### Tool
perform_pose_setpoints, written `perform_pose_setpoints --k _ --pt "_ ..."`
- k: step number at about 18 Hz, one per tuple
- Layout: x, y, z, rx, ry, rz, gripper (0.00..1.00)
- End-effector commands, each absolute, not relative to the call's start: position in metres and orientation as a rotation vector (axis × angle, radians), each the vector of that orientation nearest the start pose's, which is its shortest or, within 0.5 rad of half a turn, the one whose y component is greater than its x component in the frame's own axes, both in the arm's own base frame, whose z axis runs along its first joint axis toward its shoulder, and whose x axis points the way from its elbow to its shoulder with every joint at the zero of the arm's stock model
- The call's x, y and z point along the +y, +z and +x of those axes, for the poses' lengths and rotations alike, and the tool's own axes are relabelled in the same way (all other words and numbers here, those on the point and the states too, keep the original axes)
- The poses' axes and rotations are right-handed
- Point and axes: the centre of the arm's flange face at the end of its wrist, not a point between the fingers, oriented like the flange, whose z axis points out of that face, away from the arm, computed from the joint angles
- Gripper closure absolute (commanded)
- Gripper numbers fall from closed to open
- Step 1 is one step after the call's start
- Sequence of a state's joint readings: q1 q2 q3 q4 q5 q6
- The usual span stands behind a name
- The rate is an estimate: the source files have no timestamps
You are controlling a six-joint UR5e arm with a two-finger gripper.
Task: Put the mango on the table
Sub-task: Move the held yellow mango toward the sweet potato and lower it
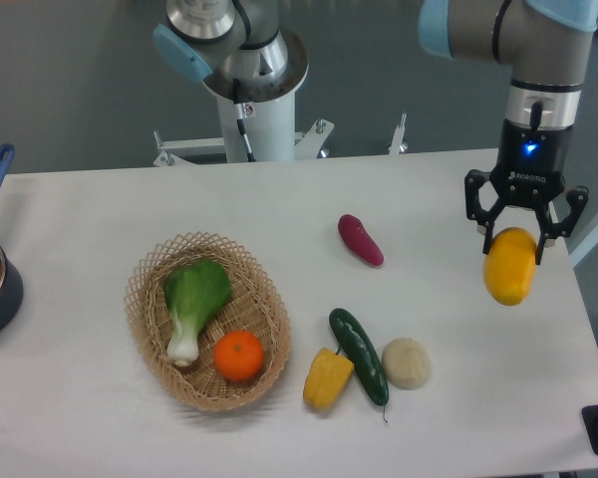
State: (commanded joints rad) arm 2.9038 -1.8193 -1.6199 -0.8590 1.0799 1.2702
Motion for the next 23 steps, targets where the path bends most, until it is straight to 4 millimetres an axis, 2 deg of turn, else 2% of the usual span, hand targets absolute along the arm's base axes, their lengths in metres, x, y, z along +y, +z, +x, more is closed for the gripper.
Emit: perform_pose_setpoints --k 5,13,15,18,20,23 --pt "0.320 0.423 -0.547 0.046 0.347 -2.541 0.67" --pt "0.323 0.410 -0.547 0.048 0.325 -2.559 0.67" --pt "0.327 0.396 -0.551 0.051 0.322 -2.606 0.67" --pt "0.360 0.372 -0.548 0.122 0.337 -2.719 0.67" --pt "0.372 0.358 -0.544 0.147 0.341 -2.784 0.67" --pt "0.378 0.332 -0.541 0.156 0.286 -2.811 0.67"
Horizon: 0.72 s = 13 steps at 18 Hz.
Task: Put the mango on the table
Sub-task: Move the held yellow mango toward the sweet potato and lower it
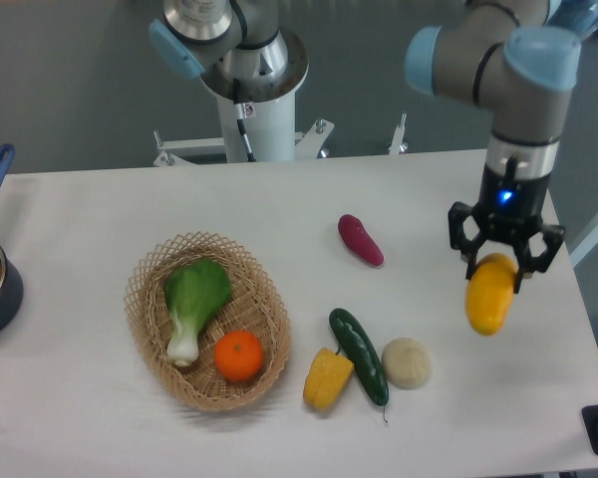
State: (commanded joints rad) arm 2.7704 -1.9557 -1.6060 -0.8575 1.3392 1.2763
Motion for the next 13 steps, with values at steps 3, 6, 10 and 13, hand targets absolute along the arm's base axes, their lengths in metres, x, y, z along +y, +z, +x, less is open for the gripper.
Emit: perform_pose_setpoints --k 3,6,10,13 --pt "0.372 0.301 -0.524 0.146 0.194 -2.839 0.67" --pt "0.366 0.282 -0.515 0.160 0.147 -2.856 0.67" --pt "0.346 0.262 -0.514 0.426 0.133 -2.854 0.67" --pt "0.344 0.256 -0.512 0.513 0.127 -2.847 0.67"
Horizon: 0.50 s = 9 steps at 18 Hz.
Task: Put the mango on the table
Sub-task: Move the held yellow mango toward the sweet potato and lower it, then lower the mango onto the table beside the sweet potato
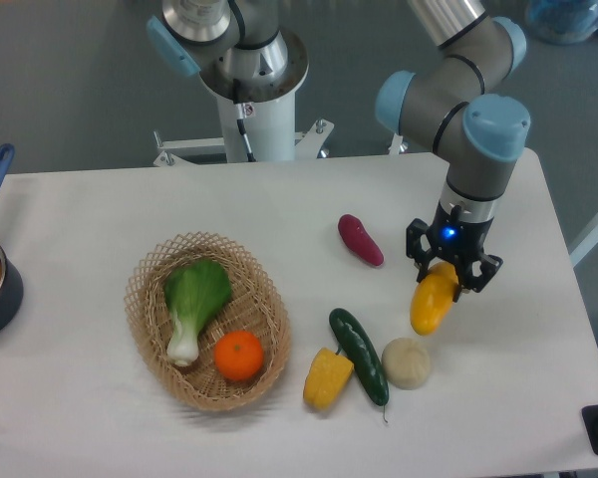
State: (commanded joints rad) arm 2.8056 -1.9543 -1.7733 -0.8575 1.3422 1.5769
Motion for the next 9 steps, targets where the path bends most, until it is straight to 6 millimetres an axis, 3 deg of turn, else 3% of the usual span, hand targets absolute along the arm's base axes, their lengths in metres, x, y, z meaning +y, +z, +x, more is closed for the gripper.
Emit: perform_pose_setpoints --k 9 --pt "0.347 0.223 -0.504 0.504 0.037 -2.873 0.65"
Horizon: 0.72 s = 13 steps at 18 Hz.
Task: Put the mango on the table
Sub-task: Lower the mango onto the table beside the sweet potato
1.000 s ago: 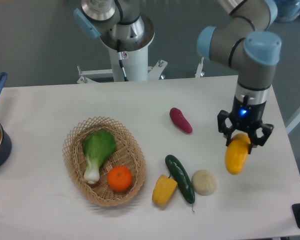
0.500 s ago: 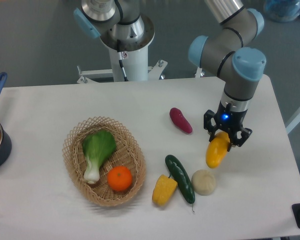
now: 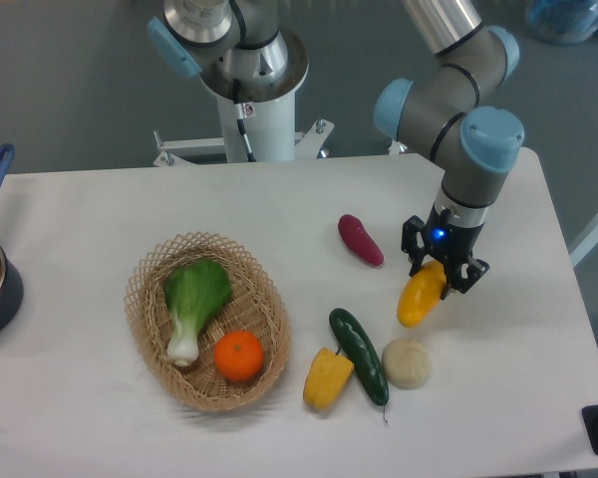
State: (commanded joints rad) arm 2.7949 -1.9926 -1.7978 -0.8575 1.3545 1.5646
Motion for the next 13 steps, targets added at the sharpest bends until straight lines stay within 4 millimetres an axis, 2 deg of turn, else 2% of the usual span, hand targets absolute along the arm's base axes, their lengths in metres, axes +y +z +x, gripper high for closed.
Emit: perform_pose_setpoints --k 2,8,11,13 --pt "0.346 0.223 -0.503 0.504 0.037 -2.873 0.61" --pt "0.342 0.213 -0.495 0.501 0.002 -2.878 0.60" --pt "0.343 0.212 -0.496 0.497 0.000 -2.879 0.54" --pt "0.342 0.210 -0.494 0.499 -0.006 -2.881 0.54"
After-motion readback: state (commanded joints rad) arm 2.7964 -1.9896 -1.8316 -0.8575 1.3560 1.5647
